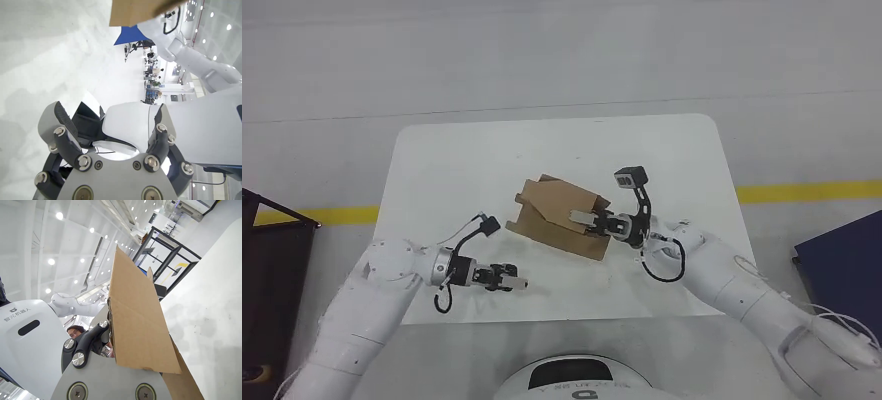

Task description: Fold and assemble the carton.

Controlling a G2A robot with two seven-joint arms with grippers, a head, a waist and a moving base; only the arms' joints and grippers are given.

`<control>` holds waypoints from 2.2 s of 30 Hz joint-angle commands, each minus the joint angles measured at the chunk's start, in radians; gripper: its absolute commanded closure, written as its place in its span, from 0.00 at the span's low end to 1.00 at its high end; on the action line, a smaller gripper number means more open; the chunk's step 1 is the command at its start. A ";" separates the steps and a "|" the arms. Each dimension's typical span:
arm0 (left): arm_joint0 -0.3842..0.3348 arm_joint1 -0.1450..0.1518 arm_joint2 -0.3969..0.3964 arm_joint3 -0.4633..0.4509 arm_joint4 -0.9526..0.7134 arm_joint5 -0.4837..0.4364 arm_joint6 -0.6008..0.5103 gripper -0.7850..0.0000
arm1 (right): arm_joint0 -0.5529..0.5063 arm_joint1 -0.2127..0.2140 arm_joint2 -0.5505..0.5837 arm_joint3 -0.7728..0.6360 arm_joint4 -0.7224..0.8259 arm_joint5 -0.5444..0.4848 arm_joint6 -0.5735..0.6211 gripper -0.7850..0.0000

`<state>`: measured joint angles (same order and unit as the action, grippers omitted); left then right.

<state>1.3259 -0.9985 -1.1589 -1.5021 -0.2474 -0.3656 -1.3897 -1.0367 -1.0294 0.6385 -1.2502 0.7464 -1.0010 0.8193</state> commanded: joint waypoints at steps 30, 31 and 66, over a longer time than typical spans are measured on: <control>-0.048 -0.015 0.012 0.061 -0.038 0.019 0.296 0.00 | 0.008 0.040 -0.043 -0.105 -0.062 -0.011 -0.011 1.00; -0.045 -0.013 0.004 0.066 -0.044 0.017 0.294 0.00 | 0.004 0.044 -0.033 -0.108 -0.069 -0.011 -0.011 1.00; 0.005 0.000 -0.065 0.049 -0.128 -0.030 0.297 0.00 | -0.095 0.072 0.035 -0.174 0.214 0.158 0.158 1.00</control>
<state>1.3328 -0.9968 -1.2296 -1.4515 -0.3719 -0.3953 -1.0934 -1.1299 -0.9561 0.6727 -1.4234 0.9574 -0.8506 0.9696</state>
